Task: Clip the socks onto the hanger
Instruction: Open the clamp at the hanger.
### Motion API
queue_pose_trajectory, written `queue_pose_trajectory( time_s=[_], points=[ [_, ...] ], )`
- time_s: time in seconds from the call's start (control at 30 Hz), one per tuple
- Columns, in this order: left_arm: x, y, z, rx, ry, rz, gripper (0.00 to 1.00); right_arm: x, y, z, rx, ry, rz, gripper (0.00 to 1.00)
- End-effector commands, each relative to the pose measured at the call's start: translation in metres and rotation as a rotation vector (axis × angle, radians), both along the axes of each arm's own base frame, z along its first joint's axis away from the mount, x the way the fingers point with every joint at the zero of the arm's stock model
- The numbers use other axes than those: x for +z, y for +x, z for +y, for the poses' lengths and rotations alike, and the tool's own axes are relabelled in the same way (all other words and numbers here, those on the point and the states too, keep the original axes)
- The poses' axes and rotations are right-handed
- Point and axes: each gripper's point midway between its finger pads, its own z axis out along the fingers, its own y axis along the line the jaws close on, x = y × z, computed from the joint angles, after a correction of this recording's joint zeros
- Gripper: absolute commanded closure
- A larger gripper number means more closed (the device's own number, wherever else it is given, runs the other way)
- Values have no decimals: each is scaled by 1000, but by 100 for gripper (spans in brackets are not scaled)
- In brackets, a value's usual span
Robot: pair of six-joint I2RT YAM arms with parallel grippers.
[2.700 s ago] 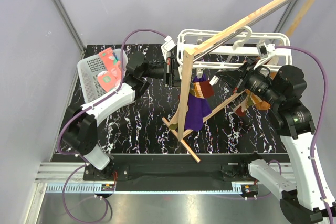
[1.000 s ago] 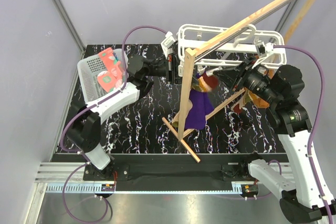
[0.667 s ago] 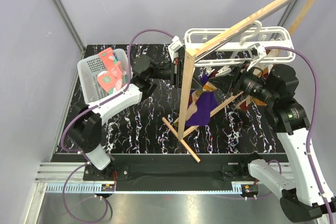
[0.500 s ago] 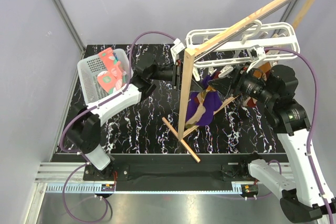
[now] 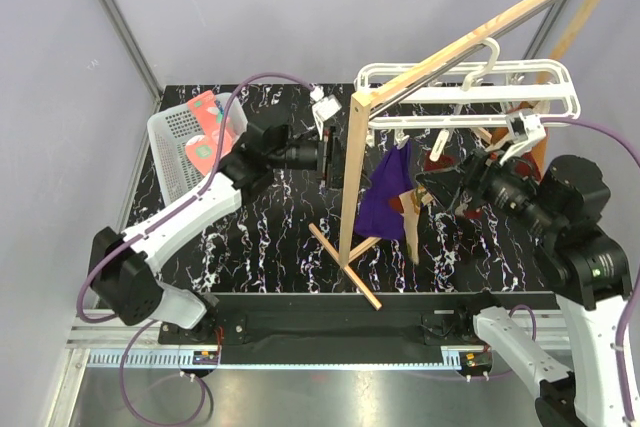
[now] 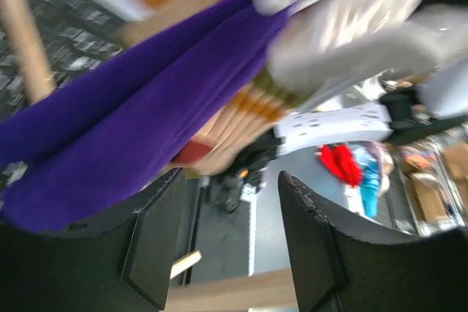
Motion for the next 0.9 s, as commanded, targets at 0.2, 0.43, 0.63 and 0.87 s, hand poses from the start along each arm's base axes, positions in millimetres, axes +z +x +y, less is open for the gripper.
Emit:
queue_pose_trajectory(
  time_s=[0.2, 0.43, 0.63, 0.87],
  points=[
    [-29, 31, 45, 347, 138, -173, 42, -2, -17, -25, -125, -31, 36, 16],
    [22, 49, 62, 531, -37, -386, 38, 16, -31, -8, -16, 60, -8, 25],
    [42, 71, 62, 612, -96, -529, 30, 36, -42, 14, 138, 116, -42, 27],
    [65, 114, 43, 668, -85, -601, 27, 48, -44, 16, 173, 80, -103, 27]
  ],
)
